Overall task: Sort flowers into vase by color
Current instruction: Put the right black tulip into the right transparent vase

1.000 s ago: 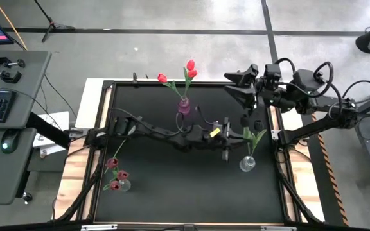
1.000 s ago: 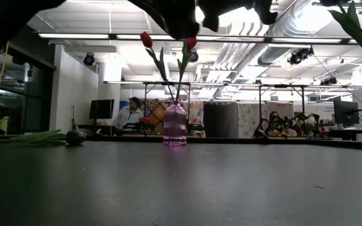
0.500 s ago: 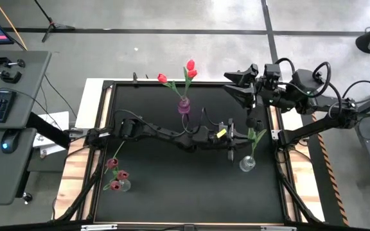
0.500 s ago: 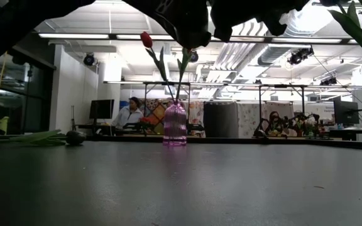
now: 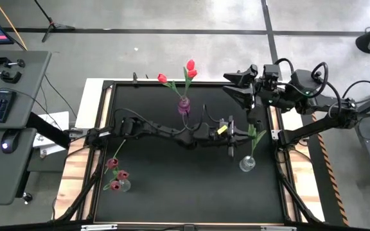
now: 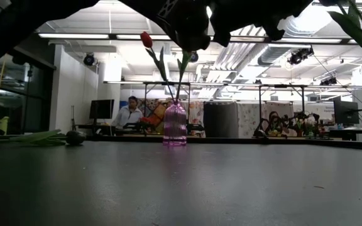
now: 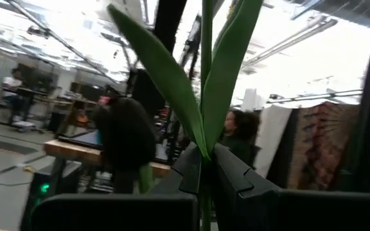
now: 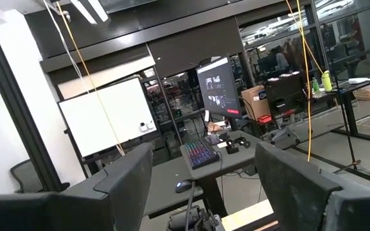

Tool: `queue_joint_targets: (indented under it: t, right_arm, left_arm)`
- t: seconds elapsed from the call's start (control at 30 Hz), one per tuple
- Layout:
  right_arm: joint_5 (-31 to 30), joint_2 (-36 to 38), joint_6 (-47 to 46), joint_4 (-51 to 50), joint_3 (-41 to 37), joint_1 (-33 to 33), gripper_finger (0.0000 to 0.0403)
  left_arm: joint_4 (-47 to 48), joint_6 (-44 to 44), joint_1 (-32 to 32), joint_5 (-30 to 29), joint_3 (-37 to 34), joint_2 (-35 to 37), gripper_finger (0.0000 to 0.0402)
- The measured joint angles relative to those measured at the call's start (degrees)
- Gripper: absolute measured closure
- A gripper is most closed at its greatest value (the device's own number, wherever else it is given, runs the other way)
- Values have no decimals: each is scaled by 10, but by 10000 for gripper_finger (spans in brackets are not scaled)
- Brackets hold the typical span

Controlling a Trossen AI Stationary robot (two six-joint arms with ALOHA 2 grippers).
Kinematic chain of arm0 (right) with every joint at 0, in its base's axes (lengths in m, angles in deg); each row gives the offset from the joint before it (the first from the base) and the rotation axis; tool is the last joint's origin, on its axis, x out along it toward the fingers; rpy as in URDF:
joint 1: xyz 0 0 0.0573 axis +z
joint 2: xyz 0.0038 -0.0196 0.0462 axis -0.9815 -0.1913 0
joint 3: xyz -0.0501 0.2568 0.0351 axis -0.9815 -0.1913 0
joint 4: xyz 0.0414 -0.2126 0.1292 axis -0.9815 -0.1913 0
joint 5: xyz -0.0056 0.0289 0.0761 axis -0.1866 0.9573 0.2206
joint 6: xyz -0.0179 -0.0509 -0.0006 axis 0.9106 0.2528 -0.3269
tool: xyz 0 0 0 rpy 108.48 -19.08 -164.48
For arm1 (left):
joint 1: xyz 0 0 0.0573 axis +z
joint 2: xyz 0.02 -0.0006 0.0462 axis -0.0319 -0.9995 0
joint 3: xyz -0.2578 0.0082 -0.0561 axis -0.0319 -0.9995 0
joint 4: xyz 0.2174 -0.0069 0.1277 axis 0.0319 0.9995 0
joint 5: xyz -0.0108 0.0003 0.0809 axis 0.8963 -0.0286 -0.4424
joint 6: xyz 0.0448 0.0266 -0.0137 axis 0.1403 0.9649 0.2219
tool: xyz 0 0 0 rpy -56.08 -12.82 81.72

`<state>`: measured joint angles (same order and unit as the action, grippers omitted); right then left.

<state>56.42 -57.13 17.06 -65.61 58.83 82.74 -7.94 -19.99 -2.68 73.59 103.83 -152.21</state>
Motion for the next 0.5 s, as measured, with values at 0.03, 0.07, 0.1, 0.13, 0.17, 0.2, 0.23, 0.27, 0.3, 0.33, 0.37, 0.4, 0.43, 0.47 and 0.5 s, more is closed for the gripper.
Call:
queue_joint_targets:
  t: [0.03, 0.07, 0.1, 0.13, 0.17, 0.2, 0.23, 0.27, 0.3, 0.33, 0.37, 0.4, 0.43, 0.47, 0.5]
  right_arm:
    - [0, 0, 0, 0, 0, 0, 140]
    - [0, 0, 0, 0, 0, 0, 140]
    - [0, 0, 0, 0, 0, 0, 140]
    - [0, 0, 0, 0, 0, 0, 140]
    - [0, 0, 0, 0, 0, 0, 140]
    - [0, 0, 0, 0, 0, 0, 140]
    - [0, 0, 0, 0, 0, 0, 140]
    - [0, 0, 0, 0, 0, 0, 140]
    - [0, 0, 0, 0, 0, 0, 140]
    - [0, 0, 0, 0, 0, 0, 140]
    - [0, 0, 0, -1, 0, 0, 140]
    - [0, 0, 0, -2, 0, 0, 140]
    - [0, 0, 0, -4, 0, 0, 140]
    - [0, 0, -1, -6, 0, 0, 140]
    - [0, 0, -2, -8, 0, 0, 140]
  left_arm:
    - [0, -2, -1, 4, 0, 0, 401]
    - [0, -2, -2, 7, 0, 0, 401]
    - [0, -1, -4, 9, 0, 0, 401]
    - [0, 2, -5, 9, 0, 0, 401]
    - [0, 5, -5, 10, 0, 0, 401]
    - [1, 8, -5, 10, 0, 0, 401]
    - [5, 12, -5, 10, 0, 0, 400]
    - [14, 16, -5, 10, 0, 0, 400]
    - [24, 21, -5, 7, 0, 0, 401]
    - [30, 26, -5, 3, 0, 0, 400]
    - [34, 29, -5, 1, 0, 0, 400]
    - [34, 31, -4, 1, 0, 0, 400]
    - [34, 31, -4, 1, 0, 0, 401]
    - [33, 31, -4, 0, 0, 0, 400]
    - [33, 29, -4, 0, 0, 0, 400]
